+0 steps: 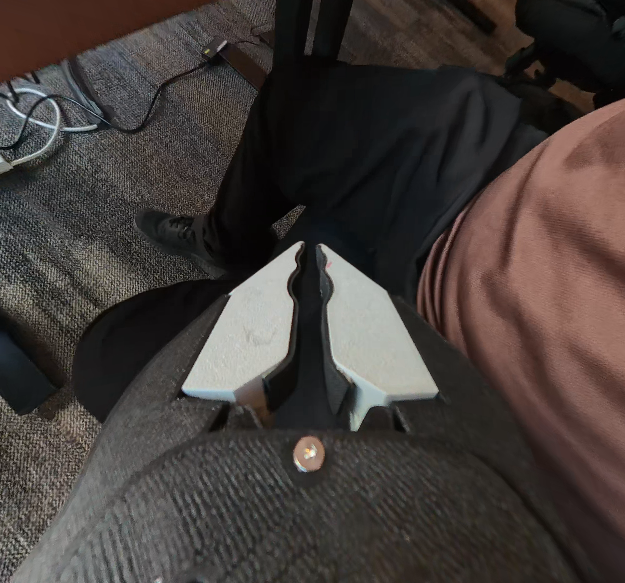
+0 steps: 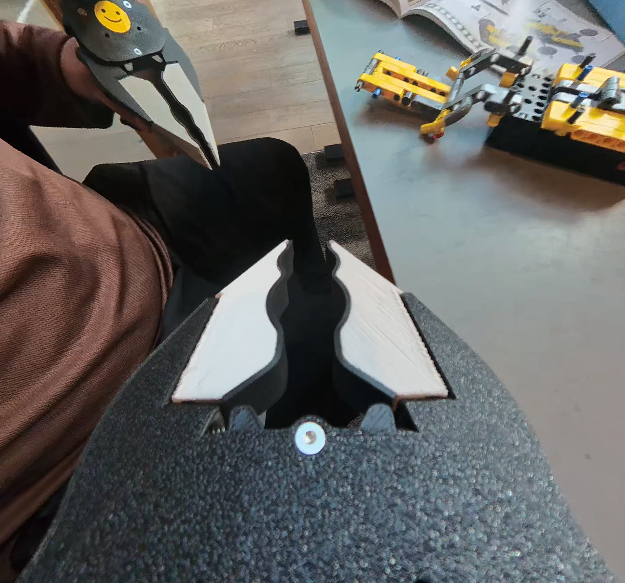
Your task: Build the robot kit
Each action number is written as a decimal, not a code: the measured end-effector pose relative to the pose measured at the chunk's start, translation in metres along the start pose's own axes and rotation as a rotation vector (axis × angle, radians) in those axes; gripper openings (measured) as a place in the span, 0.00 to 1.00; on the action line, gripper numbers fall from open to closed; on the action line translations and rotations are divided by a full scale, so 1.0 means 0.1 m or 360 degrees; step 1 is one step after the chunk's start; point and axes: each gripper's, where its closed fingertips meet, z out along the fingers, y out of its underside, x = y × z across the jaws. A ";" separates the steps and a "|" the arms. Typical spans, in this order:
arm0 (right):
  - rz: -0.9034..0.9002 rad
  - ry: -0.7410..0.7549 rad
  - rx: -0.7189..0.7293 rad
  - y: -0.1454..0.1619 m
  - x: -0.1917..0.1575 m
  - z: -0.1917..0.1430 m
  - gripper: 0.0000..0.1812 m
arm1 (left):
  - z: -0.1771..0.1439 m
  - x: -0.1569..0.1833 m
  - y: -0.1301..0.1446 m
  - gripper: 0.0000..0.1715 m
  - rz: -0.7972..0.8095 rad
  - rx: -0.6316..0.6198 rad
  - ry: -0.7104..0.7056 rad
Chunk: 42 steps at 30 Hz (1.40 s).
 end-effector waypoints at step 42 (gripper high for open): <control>0.0442 0.0035 -0.1128 3.47 0.03 4.03 0.19 | -1.21 1.28 1.38 0.02 -0.0620 0.0283 -0.0842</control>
